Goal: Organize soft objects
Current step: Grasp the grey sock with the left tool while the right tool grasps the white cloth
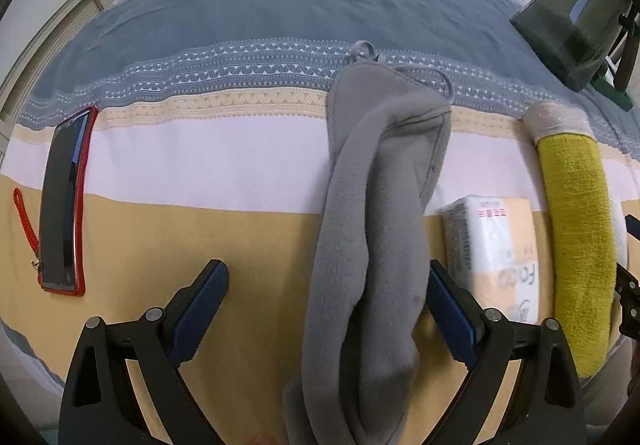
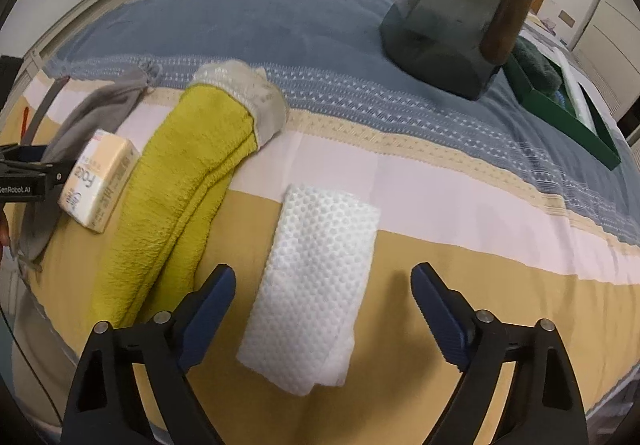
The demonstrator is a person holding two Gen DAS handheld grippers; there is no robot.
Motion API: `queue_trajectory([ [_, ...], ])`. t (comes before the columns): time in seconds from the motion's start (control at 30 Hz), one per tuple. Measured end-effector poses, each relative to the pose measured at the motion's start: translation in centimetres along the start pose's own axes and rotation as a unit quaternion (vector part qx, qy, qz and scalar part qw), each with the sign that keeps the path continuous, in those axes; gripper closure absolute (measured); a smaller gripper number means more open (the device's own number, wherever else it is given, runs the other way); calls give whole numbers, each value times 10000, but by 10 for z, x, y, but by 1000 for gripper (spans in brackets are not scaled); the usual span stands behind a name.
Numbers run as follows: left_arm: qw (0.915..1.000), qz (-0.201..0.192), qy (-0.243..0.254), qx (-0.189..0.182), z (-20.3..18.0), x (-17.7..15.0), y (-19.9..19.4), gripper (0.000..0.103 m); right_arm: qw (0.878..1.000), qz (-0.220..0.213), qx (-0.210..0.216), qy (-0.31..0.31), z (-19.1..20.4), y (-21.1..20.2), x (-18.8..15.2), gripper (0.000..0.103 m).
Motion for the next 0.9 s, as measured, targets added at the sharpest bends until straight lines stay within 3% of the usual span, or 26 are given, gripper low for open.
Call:
queue_trajectory([
  [0.27, 10000, 45, -18, 77, 0, 7, 7, 10, 9997, 178, 51, 170, 0, 23, 8, 26],
  [0.53, 9997, 41, 5, 234, -7, 11, 14, 10, 9997, 167, 128, 101, 8, 26, 14, 59],
  [0.6, 9997, 17, -17, 245, -12, 10, 14, 12, 9997, 177, 143, 71, 9, 26, 13, 63],
  [0.7, 9997, -21, 1, 244, -13, 7, 11, 21, 9997, 190, 158, 45, 12, 26, 13, 68],
  [0.77, 9997, -63, 37, 242, -14, 6, 10, 32, 9997, 191, 162, 24, 14, 27, 13, 74],
  [0.83, 9997, -106, 64, 225, -14, 6, 8, 50, 9997, 189, 174, -10, 15, 26, 13, 84],
  [0.9, 9997, -129, 101, 198, -17, 4, 7, 57, 9997, 181, 167, -18, 15, 27, 13, 87],
])
Point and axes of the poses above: each gripper's, at about its wrist camera, not at the fingertips, and y roughly the way its jaws point, z to its left, x to its top, the point moved 5 cm from there along y, roughly the way its jaws point, and after that the axes turned 4 degrees about -x, right-handed, at the moved point
